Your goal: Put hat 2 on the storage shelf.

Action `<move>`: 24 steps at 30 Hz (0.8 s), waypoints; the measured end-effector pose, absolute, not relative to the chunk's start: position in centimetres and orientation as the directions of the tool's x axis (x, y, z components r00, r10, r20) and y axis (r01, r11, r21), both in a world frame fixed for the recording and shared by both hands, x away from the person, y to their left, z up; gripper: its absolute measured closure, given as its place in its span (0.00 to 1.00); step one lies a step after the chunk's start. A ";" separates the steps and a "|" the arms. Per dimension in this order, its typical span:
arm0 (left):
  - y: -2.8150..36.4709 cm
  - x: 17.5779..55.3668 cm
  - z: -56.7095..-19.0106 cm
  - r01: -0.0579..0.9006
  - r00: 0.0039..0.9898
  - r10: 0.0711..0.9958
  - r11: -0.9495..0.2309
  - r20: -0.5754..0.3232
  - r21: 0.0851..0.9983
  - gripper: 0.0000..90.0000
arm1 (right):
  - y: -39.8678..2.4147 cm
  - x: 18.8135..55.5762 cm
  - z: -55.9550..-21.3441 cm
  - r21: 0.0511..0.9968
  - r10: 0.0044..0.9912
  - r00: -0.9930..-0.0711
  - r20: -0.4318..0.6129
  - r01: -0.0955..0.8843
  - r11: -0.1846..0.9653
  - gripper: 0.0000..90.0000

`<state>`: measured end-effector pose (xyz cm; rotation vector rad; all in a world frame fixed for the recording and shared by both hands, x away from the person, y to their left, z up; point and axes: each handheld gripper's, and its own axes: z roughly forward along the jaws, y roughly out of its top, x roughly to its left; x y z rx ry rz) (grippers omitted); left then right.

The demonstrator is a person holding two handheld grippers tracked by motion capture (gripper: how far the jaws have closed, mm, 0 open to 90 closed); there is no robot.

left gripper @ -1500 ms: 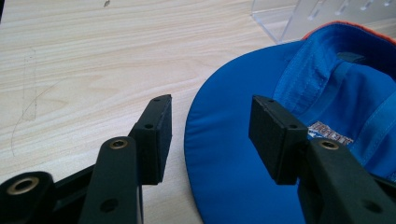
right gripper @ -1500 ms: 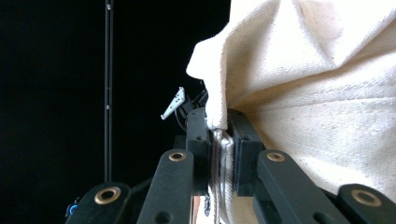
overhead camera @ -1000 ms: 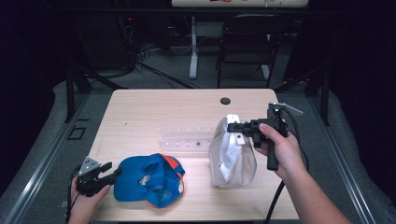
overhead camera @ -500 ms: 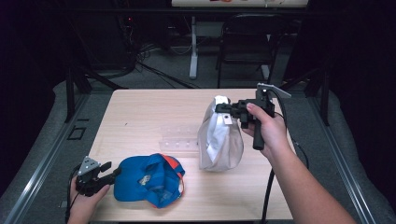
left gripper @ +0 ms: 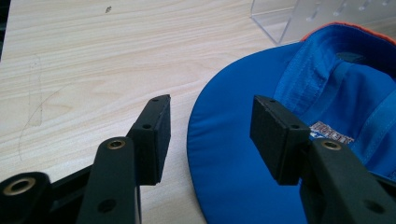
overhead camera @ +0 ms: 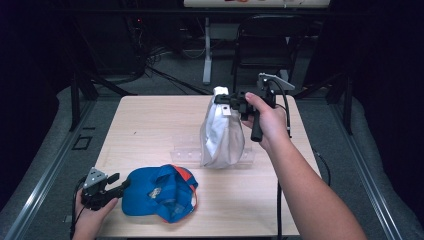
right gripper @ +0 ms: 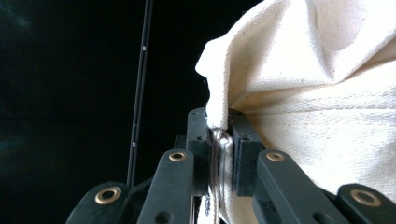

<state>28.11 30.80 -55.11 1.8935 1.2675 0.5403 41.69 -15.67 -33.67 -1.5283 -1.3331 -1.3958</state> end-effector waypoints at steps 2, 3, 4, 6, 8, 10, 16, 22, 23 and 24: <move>30.8 28.1 -55.1 0.576 0.413 0.908 -0.202 -0.069 0.792 0.53 | -15.1 42.0 -33.5 0.150 0.241 -0.088 0.967 0.955 -0.255 0.90; 30.7 28.1 -55.1 0.572 0.409 0.910 -0.199 -0.066 0.796 0.53 | -14.9 42.1 -33.4 0.154 0.246 -0.091 0.965 0.956 -0.251 0.90; 30.7 28.1 -55.1 0.572 0.409 0.910 -0.202 -0.064 0.795 0.53 | -14.6 42.3 -33.4 0.155 0.247 -0.091 0.965 0.955 -0.252 0.90; 30.6 28.1 -55.1 0.570 0.410 0.910 -0.207 -0.056 0.795 0.53 | -14.1 42.6 -33.2 0.154 0.246 -0.090 0.965 0.955 -0.252 0.90; 30.6 28.1 -55.0 0.571 0.412 0.910 -0.211 -0.054 0.793 0.52 | -13.9 42.8 -33.2 0.159 0.249 -0.094 0.964 0.954 -0.253 0.90; 30.6 28.1 -55.0 0.570 0.410 0.911 -0.223 -0.039 0.791 0.52 | -13.3 43.4 -33.2 0.156 0.263 -0.088 0.961 0.955 -0.250 0.90; 30.5 28.3 -55.2 0.562 0.408 0.912 -0.217 -0.038 0.798 0.50 | -12.1 44.5 -33.4 0.157 0.293 -0.079 0.953 0.955 -0.251 0.90; 30.4 28.3 -55.2 0.561 0.411 0.911 -0.220 -0.038 0.798 0.49 | -11.6 45.3 -33.5 0.142 0.281 -0.064 0.957 0.954 -0.265 0.90; 30.4 28.2 -55.1 0.567 0.415 0.909 -0.226 -0.037 0.792 0.49 | -11.5 45.6 -33.7 0.143 0.283 -0.063 0.957 0.952 -0.271 0.90; 30.4 28.2 -55.1 0.567 0.415 0.909 -0.226 -0.037 0.792 0.49 | -11.5 45.6 -33.7 0.143 0.283 -0.063 0.957 0.952 -0.271 0.90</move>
